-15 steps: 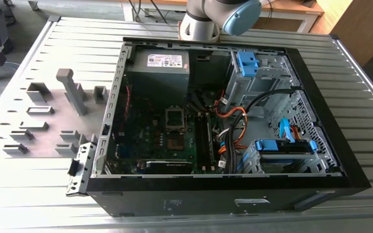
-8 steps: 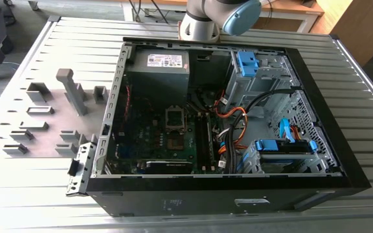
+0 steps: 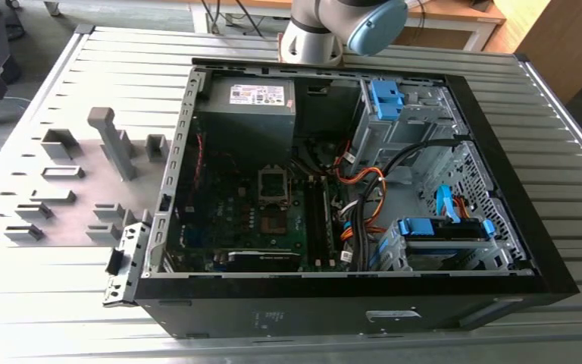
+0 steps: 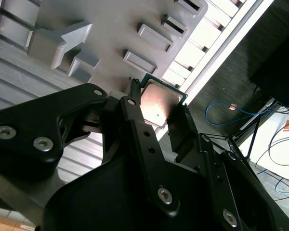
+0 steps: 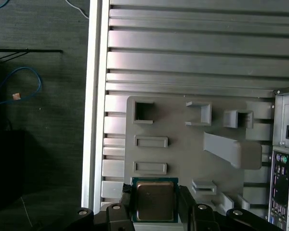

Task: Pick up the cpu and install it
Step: 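Pick up the cpu and move it towards the insertion slot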

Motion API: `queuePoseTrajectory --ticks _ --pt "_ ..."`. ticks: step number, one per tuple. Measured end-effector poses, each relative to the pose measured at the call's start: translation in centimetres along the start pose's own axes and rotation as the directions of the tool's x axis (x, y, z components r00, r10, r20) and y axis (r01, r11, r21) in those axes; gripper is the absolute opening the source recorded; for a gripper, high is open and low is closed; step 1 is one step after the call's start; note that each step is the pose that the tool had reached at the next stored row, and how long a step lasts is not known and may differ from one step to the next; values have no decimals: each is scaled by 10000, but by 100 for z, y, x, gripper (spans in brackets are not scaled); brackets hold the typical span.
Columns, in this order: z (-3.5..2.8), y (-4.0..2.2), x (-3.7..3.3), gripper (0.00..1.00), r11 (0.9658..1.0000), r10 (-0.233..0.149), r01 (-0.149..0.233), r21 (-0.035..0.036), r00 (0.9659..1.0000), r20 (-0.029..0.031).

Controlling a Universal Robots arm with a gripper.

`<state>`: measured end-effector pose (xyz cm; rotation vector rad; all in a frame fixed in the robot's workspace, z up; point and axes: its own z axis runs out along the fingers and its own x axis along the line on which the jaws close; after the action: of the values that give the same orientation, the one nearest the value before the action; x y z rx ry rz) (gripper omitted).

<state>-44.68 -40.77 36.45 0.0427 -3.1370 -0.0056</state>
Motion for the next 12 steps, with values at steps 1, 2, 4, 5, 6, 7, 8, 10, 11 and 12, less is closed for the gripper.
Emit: queuePoseTrajectory --ticks 1,2,4,5,6,7,8,10,11,12 --pt "0 0 -5 47 10000 0 0 0 10000 0" --pt "1 -1 -12 47 10000 -1 1 0 10000 1" --pt "1 -2 -34 47 10000 -1 1 -1 10000 1" --pt "1 -2 -49 47 10000 -1 1 -1 10000 1" --pt "1 -2 -67 47 10000 -1 1 -1 10000 1" --pt "1 -3 -88 47 10000 0 0 -1 10000 2" --pt "0 -4 -110 47 10000 -1 1 0 10000 1" --pt "0 -5 -158 47 10000 0 0 -1 10000 1" --pt "1 -6 -182 47 10000 -1 1 -2 10000 2" --pt "1 -6 -205 47 10000 0 0 -2 10000 2"
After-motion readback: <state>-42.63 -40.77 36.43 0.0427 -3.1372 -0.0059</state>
